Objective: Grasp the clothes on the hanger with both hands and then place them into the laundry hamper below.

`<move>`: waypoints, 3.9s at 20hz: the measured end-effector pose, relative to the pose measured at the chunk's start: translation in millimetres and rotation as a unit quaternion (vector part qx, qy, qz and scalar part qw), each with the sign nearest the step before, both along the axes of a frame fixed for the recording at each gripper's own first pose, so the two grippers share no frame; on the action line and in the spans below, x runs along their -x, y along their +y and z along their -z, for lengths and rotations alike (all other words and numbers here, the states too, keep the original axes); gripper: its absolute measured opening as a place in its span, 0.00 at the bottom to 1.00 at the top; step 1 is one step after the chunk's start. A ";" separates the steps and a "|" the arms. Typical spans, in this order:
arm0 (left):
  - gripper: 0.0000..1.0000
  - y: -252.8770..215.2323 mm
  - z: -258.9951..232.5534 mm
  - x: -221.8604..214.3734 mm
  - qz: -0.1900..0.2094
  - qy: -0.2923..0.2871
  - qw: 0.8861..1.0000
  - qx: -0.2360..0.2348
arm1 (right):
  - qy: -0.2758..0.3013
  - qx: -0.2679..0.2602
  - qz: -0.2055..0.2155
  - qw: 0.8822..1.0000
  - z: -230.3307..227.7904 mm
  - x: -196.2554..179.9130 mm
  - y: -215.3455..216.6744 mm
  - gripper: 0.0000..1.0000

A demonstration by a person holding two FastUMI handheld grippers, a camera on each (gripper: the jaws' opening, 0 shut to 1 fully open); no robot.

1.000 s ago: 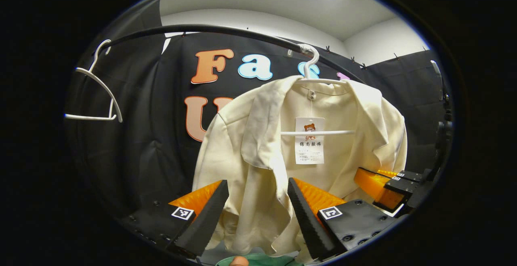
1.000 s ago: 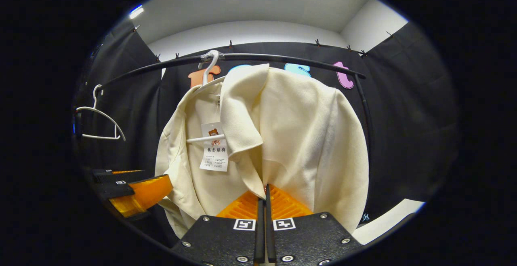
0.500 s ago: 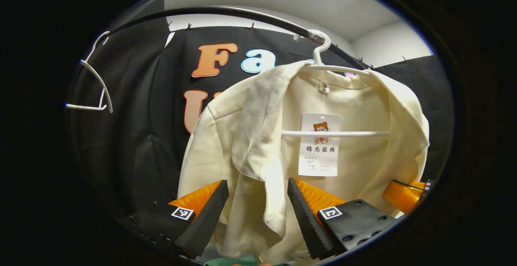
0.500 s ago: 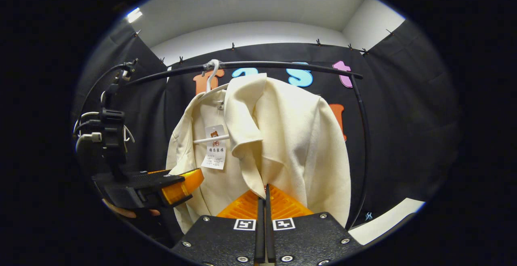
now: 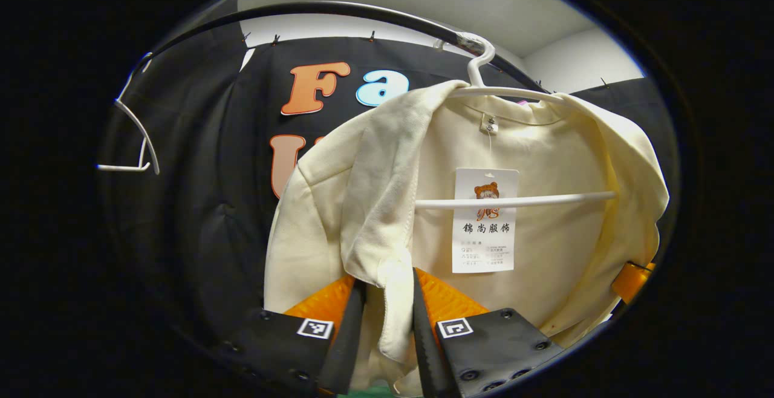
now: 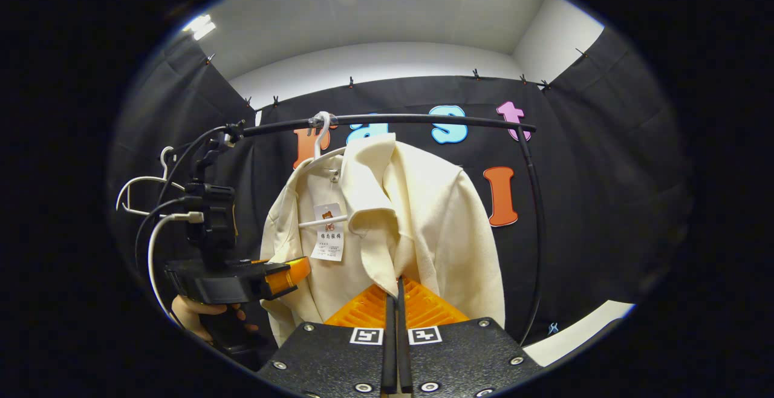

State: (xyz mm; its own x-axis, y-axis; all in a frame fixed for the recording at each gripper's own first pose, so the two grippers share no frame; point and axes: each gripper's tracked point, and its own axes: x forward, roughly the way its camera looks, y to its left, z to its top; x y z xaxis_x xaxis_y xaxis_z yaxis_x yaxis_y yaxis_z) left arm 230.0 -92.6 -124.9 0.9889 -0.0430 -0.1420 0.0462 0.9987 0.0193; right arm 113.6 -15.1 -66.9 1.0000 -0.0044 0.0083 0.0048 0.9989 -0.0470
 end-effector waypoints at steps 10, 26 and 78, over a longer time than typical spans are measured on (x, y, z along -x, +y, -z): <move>0.10 23.9 -7.6 8.3 -0.021 0.009 1.000 -0.006 | -0.021 0.001 0.005 1.000 -25.8 15.9 -6.5 0.01; 0.08 111.8 -124.3 49.6 -0.108 -0.082 0.989 -0.054 | -0.089 0.065 0.075 0.991 -136.3 24.6 -54.9 0.00; 0.08 90.6 12.4 115.3 -0.021 0.006 0.998 -0.059 | 0.109 -0.019 -0.023 0.994 142.2 5.0 13.3 0.00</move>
